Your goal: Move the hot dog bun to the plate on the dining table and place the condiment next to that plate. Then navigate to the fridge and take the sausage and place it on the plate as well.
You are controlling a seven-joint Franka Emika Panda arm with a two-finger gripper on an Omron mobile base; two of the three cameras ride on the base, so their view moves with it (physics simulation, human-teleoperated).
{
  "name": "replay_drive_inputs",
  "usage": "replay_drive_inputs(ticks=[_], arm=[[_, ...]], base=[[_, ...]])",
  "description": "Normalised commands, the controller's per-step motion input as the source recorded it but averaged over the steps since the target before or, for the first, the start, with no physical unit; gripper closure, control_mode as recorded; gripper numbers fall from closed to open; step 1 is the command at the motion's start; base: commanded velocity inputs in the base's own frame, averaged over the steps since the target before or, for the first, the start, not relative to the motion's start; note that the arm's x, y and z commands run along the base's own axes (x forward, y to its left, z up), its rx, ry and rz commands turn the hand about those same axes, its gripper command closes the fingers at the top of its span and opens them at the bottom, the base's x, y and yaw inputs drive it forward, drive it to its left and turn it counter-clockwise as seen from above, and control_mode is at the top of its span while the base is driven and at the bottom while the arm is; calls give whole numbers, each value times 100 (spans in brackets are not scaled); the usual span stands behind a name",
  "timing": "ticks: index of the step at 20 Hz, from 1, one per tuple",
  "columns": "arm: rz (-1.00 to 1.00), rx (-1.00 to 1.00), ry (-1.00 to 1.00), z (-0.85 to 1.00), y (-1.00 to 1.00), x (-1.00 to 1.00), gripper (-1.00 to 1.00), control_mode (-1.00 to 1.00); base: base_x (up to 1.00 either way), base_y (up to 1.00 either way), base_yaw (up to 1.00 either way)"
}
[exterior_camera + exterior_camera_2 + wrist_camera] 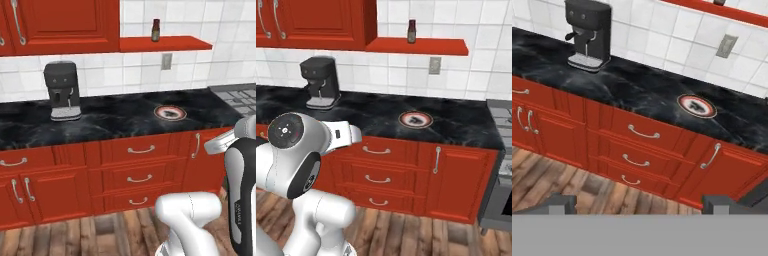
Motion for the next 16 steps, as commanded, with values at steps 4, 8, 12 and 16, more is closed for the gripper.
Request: replay_drive_inputs(ticks=[4,8,12,16], arm=[[0,0,0,0,0,0,-100,100],[0,0,0,0,0,0,-100,100],[0,0,0,0,0,0,-100,100],[0,0,0,0,0,0,-100,100]], base=[[94,-70,16],[85,-68,15],[67,-54,12],[37,-8,2]])
